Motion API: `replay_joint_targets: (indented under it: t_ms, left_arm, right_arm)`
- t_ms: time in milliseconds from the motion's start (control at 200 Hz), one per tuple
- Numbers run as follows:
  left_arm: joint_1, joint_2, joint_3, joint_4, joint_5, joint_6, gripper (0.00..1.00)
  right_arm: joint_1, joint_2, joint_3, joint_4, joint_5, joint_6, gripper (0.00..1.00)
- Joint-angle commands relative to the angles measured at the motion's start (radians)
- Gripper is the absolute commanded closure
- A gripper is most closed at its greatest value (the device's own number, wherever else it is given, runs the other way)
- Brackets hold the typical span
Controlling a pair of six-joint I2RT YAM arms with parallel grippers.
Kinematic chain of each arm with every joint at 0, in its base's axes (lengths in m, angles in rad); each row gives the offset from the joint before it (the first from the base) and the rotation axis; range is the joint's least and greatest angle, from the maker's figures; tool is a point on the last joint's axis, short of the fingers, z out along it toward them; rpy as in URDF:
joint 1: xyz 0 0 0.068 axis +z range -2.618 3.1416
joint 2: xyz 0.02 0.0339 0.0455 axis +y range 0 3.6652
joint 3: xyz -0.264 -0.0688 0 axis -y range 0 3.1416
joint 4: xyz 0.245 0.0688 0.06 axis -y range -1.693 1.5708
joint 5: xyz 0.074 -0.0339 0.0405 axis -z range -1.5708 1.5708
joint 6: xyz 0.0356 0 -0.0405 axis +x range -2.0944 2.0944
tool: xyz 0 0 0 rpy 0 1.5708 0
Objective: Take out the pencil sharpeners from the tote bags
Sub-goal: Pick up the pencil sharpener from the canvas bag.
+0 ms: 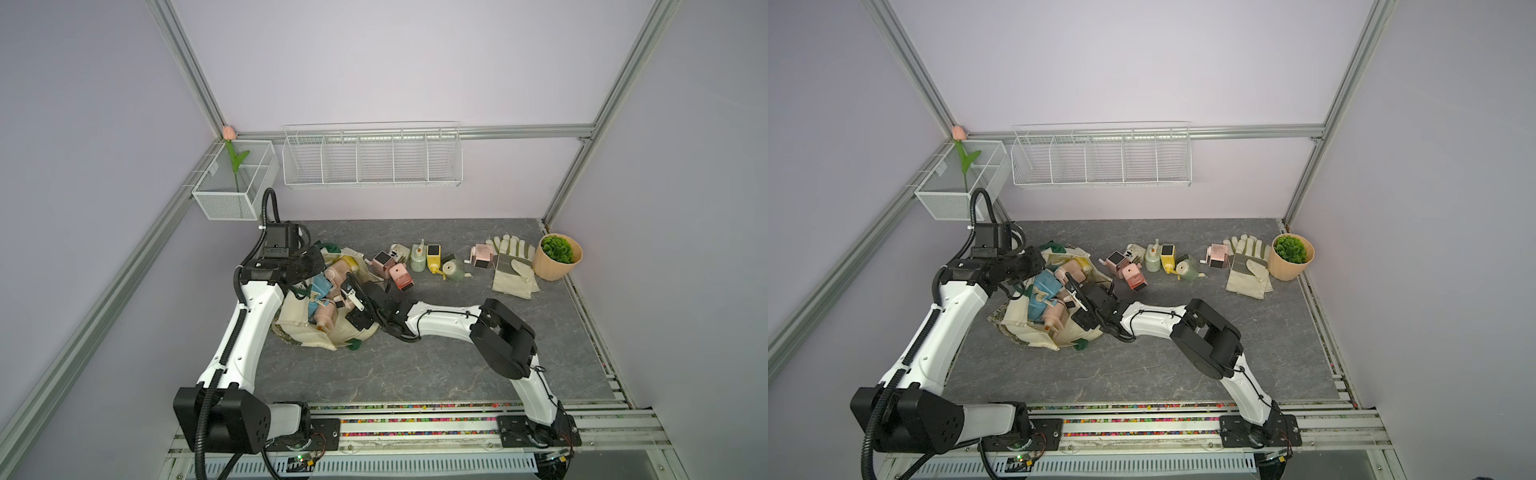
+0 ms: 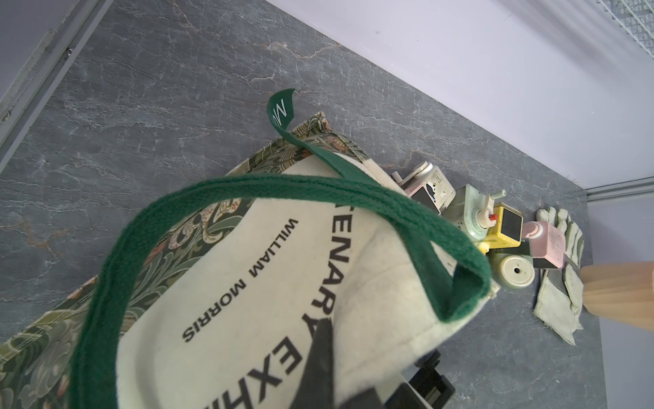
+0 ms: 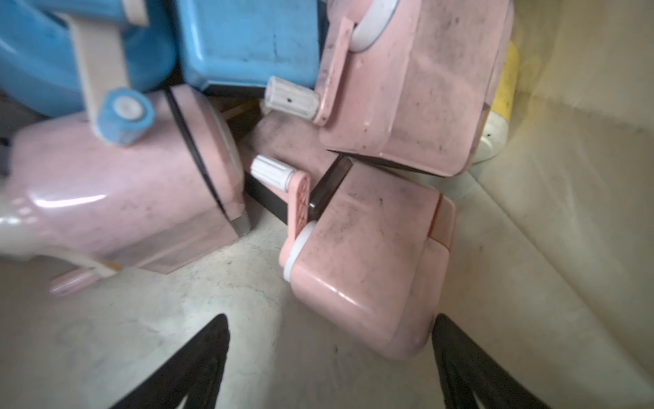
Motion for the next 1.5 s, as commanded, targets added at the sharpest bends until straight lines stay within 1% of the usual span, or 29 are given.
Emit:
replay_joint_targets:
  t_ms: [0, 80, 240, 440, 590, 695, 855, 985, 1085, 1215, 1500]
  left_arm:
    - [0.007, -0.017, -0.009, -0.02, 0.004, -0.008, 1.0]
    - [0.008, -0.018, -0.01, -0.019, 0.003, -0.008, 1.0]
    - [0.008, -0.012, -0.007, -0.02, 0.004, -0.009, 1.0]
    - [0.006, -0.013, -0.011, -0.019, -0.001, -0.008, 1.0]
    - [0.008, -0.012, -0.01, -0.02, -0.001, -0.007, 1.0]
    - [0.007, -0.012, -0.01, -0.02, 0.001, -0.008, 1.0]
    - [0.008, -0.013, -0.011, -0.02, 0.001, -0.008, 1.0]
    - [0.007, -0.011, -0.007, -0.02, 0.003, -0.008, 1.0]
    - [0.008, -0.012, -0.007, -0.02, 0.003, -0.008, 1.0]
    - [0.008, -0.012, -0.009, -0.02, 0.001, -0.008, 1.0]
    - [0.008, -0.017, -0.01, -0.02, 0.001, -0.008, 1.0]
  right_arm:
    - [0.005, 0.05, 0.036, 0.031, 0.096, 0.026, 0.1]
    - [0.005, 0.075, 0.053, 0.044, 0.113, 0.036, 0.1]
    - [0.005, 0.121, 0.12, 0.012, 0.072, 0.064, 0.1]
    - [-0.006, 0.177, 0.158, 0.046, 0.107, 0.12, 0.1]
    - [-0.015, 0.227, 0.205, 0.042, 0.092, 0.146, 0.06]
    - [-0.018, 0.251, 0.225, 0.053, 0.072, 0.139, 0.0]
    - [-0.023, 0.226, 0.208, 0.05, 0.052, 0.133, 0.12]
    - [-0.023, 0.152, 0.147, 0.059, 0.0, 0.11, 0.24]
    - [-0.022, 0.085, 0.083, 0.076, -0.044, 0.093, 0.29]
    - [-0.019, 0.003, 0.02, 0.069, -0.096, 0.066, 0.32]
    - [-0.02, -0.158, -0.079, 0.008, -0.165, 0.019, 0.33]
